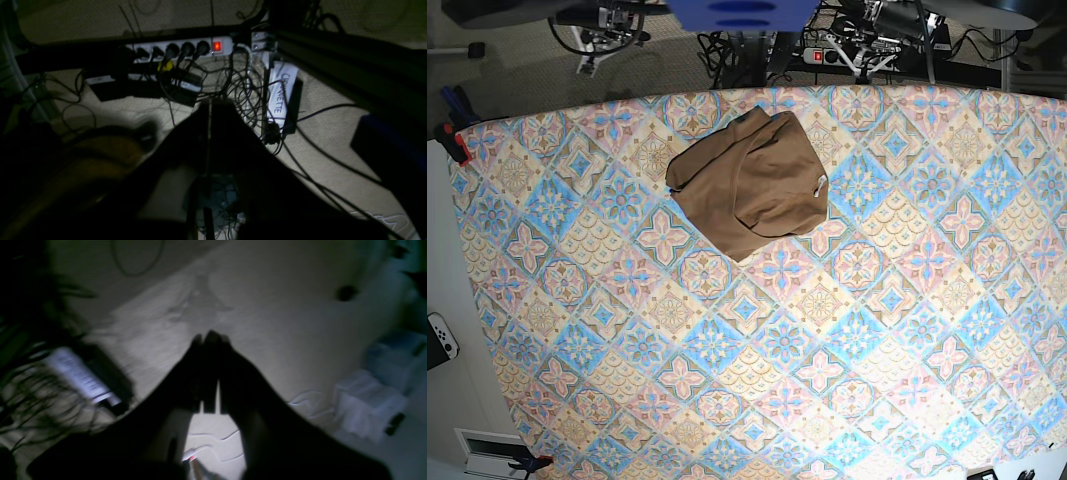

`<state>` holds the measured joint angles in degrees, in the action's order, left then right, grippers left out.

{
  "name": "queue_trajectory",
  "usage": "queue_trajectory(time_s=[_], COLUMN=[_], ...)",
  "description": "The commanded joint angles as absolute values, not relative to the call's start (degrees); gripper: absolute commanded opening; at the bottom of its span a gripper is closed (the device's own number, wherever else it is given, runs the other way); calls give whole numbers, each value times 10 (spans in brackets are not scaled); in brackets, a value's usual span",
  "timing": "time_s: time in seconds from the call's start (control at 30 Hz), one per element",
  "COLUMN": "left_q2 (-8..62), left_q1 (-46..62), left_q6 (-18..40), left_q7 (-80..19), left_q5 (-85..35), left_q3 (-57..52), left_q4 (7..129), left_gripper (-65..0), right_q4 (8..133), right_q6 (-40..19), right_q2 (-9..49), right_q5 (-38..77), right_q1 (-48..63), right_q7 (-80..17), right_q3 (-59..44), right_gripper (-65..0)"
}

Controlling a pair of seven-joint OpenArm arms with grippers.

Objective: Layout the t-shirt on the table in an organized manner, then fold the t-shirt properly

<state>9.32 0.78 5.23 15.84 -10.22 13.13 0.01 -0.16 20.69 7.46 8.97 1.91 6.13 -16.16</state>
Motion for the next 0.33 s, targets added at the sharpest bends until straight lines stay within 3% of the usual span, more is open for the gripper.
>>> queue_trajectory(time_s=[0.0,0.3], left_q2=[93,72], left_q1=[7,-12], left_q6=[51,51], left_q7=[160,160], left_q5=[-102,-102], left_q3=[132,131], left_q4=[0,0], left_gripper=[-650,-650], right_q4=[0,0], right_q6=[210,210], right_q2=[75,75], right_q5=[92,92], right_q1=[15,15], right_q7=[69,71], right_q3=[-162,-161], right_gripper=[-650,-650])
